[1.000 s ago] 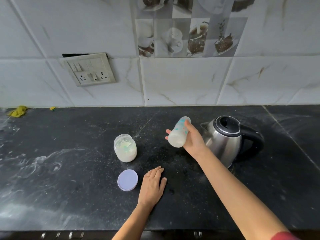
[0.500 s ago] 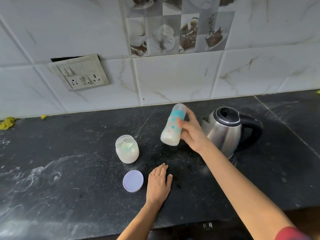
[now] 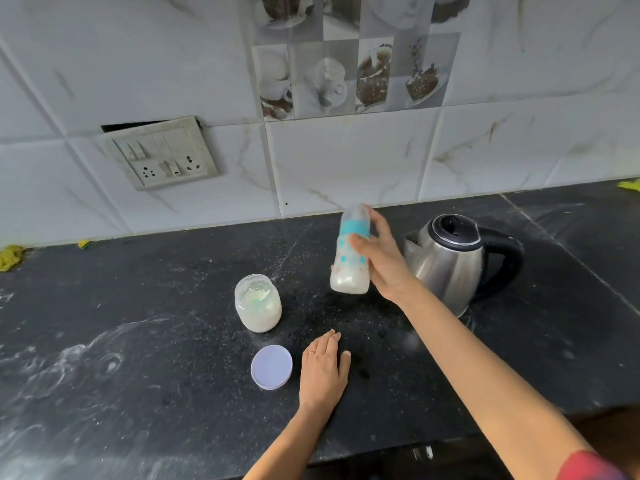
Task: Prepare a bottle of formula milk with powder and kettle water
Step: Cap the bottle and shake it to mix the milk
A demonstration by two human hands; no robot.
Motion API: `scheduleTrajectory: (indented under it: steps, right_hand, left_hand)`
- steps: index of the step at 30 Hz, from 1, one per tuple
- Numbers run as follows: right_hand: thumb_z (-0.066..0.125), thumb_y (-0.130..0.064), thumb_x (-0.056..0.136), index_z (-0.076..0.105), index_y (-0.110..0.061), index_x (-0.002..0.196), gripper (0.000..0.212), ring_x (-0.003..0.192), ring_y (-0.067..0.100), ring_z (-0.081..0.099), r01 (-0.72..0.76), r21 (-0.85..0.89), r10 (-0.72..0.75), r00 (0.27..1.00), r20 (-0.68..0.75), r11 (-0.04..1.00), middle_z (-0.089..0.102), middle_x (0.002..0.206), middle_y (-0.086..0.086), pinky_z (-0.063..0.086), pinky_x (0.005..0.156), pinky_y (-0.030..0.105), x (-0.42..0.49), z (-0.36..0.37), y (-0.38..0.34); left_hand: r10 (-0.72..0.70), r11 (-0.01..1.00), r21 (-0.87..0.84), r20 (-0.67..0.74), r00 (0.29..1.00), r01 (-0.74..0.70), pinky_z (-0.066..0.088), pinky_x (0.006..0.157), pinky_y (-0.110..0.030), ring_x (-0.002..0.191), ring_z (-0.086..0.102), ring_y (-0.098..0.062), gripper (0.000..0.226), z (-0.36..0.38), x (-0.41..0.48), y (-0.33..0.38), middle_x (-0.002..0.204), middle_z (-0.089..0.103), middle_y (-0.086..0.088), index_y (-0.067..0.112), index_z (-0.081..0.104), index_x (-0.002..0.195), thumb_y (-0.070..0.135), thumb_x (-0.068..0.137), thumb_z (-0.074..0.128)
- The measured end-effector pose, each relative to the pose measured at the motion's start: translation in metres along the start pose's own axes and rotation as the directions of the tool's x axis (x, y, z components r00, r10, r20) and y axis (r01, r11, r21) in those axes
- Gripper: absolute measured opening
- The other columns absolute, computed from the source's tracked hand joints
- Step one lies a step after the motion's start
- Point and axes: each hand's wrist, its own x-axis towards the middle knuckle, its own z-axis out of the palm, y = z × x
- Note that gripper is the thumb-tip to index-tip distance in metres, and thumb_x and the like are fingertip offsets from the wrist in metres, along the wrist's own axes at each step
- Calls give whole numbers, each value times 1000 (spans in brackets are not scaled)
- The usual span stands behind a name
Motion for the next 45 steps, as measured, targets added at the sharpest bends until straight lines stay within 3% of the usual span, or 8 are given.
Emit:
scheduleTrajectory:
  steps: [3, 7, 11, 24, 27, 35, 40, 45]
  right_hand:
    - [65, -11, 90, 28, -26, 142, 65, 100, 18, 59, 85, 73, -72, 984, -164, 994, 50, 117, 4, 56, 81, 36, 8, 1, -4]
    - [75, -17, 79, 39, -29, 135, 68, 108, 30, 60, -28, -21, 28, 999, 24, 999, 52, 126, 16, 52, 91, 56, 10, -2, -2]
    - [64, -14, 92, 30, -26, 143, 62, 101, 19, 60, 77, 187, -28, 968, -250, 979, 52, 120, 5, 58, 72, 36, 15, 1, -5]
    - [74, -17, 79, 41, -31, 139, 70, 111, 31, 58, -18, 7, 18, 1000, -13, 1000, 51, 128, 14, 51, 93, 52, 4, -6, -2]
    - [65, -9, 89, 35, -29, 143, 65, 103, 21, 60, 92, 194, -46, 973, -228, 977, 55, 120, 5, 57, 82, 40, 8, -1, -8]
    - [68, -16, 85, 33, -27, 146, 71, 104, 24, 59, 117, 325, -62, 983, -175, 938, 55, 118, 6, 50, 96, 52, 9, 3, -5]
    - [77, -15, 75, 39, -24, 141, 77, 95, 40, 62, 15, 164, -35, 992, 120, 986, 50, 122, 22, 46, 93, 64, -2, -3, -3]
    - [69, -18, 81, 30, -23, 145, 75, 112, 38, 56, 131, 354, -64, 978, -196, 926, 56, 116, 10, 47, 96, 58, 6, -4, -12]
  left_hand:
    - [-6, 1000, -6, 10, 1000, 6, 30, 110, -32, 130, 43, -15, 44, 0, 1, 0, 141, 49, 3, 17, 51, 135, 39, 97, 41]
    - [3, 1000, -1, -11, 1000, -3, 32, 108, -32, 127, 47, -16, 55, -2, 0, 2, 138, 52, 2, 17, 54, 132, 46, 93, 28]
    - [0, 1000, 1, -6, 1000, 0, 32, 108, -32, 128, 46, -16, 59, -1, 0, 2, 138, 52, 2, 17, 54, 132, 48, 92, 24]
    - [-21, 1000, -7, 41, 999, 21, 26, 110, -30, 132, 41, -15, 45, -3, 0, 2, 142, 48, 3, 18, 50, 136, 40, 98, 39]
    - [-16, 1000, 0, 32, 999, 16, 28, 110, -31, 131, 42, -14, 59, -3, 0, 3, 142, 49, 3, 18, 51, 135, 48, 93, 23]
    - [-17, 1000, -1, 16, 1000, 17, 28, 110, -30, 131, 42, -14, 61, 0, 0, 2, 141, 49, 3, 18, 51, 135, 48, 92, 21]
    - [-21, 1000, -4, 14, 1000, 21, 28, 110, -29, 131, 41, -13, 51, -1, 0, 1, 142, 48, 5, 19, 50, 135, 44, 95, 30]
    - [-24, 1000, -5, 27, 999, 24, 26, 111, -29, 132, 40, -12, 45, 0, 0, 1, 143, 46, 6, 19, 49, 136, 41, 98, 37]
